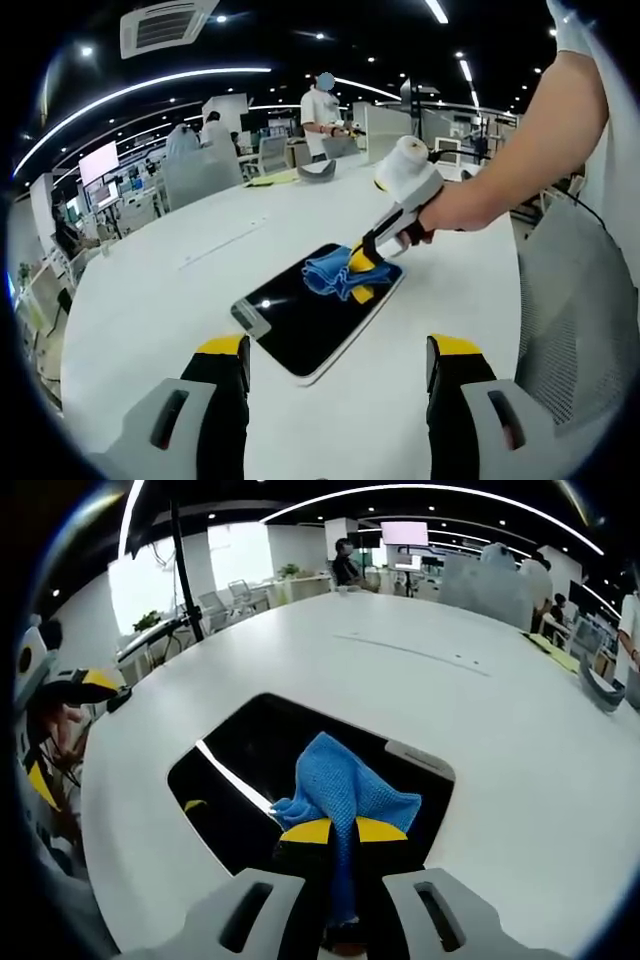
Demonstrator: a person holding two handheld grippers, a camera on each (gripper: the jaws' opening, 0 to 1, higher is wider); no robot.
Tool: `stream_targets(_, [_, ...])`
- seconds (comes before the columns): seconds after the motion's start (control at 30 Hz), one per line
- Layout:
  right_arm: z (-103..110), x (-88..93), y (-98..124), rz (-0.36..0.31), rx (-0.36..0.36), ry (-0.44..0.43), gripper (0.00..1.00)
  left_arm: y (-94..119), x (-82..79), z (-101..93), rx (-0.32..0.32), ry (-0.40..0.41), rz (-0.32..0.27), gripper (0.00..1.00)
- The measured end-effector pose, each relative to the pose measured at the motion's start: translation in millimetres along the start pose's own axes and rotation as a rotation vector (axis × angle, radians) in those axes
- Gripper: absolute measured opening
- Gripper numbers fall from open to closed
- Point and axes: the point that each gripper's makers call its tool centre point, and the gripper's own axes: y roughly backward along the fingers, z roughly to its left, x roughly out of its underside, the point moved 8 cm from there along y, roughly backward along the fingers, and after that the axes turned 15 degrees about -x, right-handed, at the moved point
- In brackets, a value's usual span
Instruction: Wipe the mirror surface with the cleaning cloth until all visible marks leave the cleaned area.
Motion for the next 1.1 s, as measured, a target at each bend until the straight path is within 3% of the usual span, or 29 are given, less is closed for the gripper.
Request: stream_targets(1.1, [11.4, -12.2, -18.4, -0.003, -0.050, 0.022, 0.02, -0.3, 4.4, 6.7, -0.011, 0.011, 0.009, 0.73])
